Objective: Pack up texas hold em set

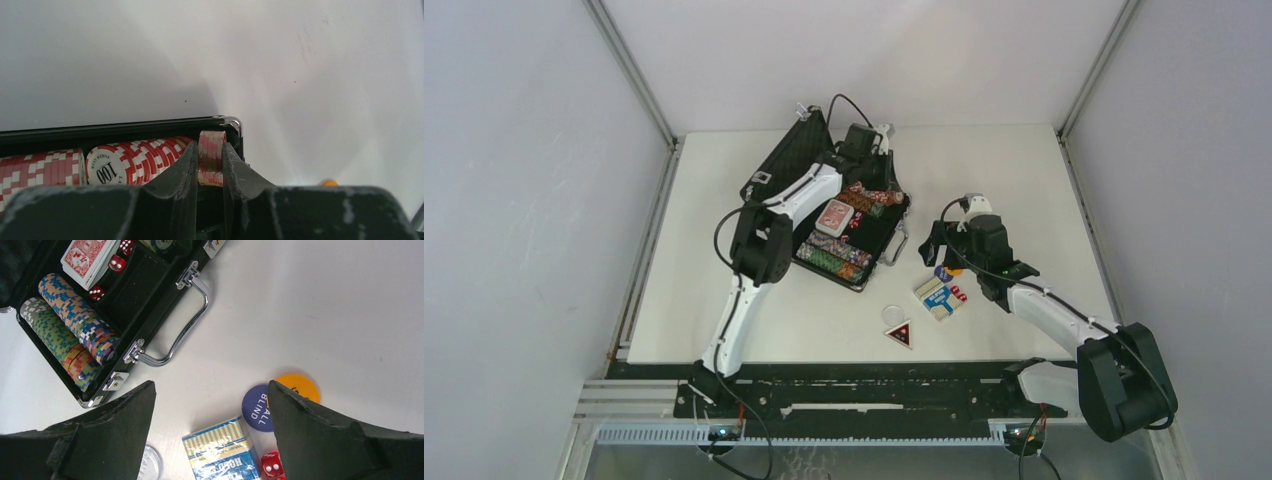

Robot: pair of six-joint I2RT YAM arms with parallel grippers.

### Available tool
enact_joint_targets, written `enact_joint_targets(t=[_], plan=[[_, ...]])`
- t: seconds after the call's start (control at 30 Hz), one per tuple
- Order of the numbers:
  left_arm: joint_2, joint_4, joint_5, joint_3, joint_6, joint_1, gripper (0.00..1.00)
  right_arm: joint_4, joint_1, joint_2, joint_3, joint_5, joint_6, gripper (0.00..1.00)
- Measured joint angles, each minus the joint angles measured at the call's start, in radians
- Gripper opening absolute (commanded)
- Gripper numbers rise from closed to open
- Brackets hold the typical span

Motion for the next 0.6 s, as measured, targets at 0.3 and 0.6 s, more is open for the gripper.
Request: enact_joint_targets(t=[0.3,0.6], plan=[[0.006,-0.021,-0.056,0.000,0.012,-0.013,0.00,0.010,0.000,0.004,0.000,-0.003,0.000,0.89],[0.013,-0.025,-0.093,0.003,0.019,-0.023,0.00,0.015,0.000,0.023,0.000,-0.010,0.000,0.89]])
